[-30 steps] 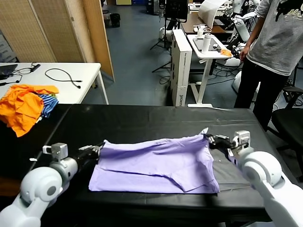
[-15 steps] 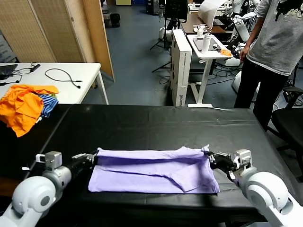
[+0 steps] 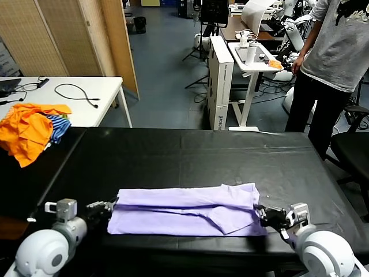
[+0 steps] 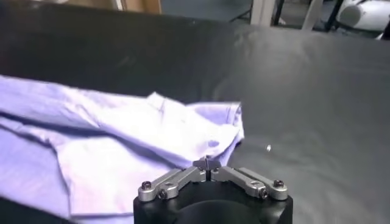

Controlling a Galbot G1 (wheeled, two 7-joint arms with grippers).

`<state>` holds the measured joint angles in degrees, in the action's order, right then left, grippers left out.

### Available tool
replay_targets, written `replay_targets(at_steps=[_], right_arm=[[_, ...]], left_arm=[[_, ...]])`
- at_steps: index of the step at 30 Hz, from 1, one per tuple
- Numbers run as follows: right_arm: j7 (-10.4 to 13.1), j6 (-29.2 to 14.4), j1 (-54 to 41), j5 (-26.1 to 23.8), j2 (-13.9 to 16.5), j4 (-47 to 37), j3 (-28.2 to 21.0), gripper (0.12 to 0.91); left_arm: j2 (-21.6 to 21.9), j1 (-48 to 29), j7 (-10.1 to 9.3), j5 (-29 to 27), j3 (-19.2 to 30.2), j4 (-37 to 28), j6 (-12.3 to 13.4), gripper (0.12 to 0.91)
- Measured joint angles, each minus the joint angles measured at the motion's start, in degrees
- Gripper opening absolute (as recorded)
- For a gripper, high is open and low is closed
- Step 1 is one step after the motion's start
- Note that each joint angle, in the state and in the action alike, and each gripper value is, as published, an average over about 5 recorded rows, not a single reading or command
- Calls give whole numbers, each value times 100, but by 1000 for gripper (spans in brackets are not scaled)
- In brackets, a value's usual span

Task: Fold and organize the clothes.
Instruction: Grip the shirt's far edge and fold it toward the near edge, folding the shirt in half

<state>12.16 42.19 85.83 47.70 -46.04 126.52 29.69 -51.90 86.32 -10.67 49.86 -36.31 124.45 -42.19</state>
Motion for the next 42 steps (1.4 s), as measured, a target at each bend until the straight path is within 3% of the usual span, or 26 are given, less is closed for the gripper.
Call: replay_targets(at_steps=[3, 10, 12, 15, 19, 24, 31, 40, 42], right_arm=[[13, 0, 58, 67, 30, 126, 94, 315], [-20, 0, 219, 154, -62, 446, 420, 748], [-38, 0, 174, 154, -143, 460, 489, 842], [-38, 0, -8, 82, -300, 350, 495, 898], [-25, -44, -386, -101, -575, -36, 353, 906], [-40, -276, -837, -180, -914, -578, 110, 907], [-30, -424, -1275, -207, -1137, -1115, -97, 895], [-43, -473, -1483, -255, -1260, -1509, -212, 766], [-51, -473, -1490, -256, -1271, -1552, -217, 707]], left_arm=[[-45, 59, 11, -23, -28, 18, 0, 250], [-53, 205, -79, -156, -86, 234, 0, 680], [-25, 228, -135, -165, -118, 294, 0, 799], [-38, 186, -202, -78, -154, 324, 0, 889], [-185, -36, -227, 54, -94, 215, 0, 905], [-492, -466, -110, 5, 71, -114, 0, 907], [-824, -882, -24, -124, 239, -651, -1, 907], [-944, -1159, 44, -191, 339, -1144, 0, 907], [-963, -1181, 67, -233, 365, -1220, 7, 906]])
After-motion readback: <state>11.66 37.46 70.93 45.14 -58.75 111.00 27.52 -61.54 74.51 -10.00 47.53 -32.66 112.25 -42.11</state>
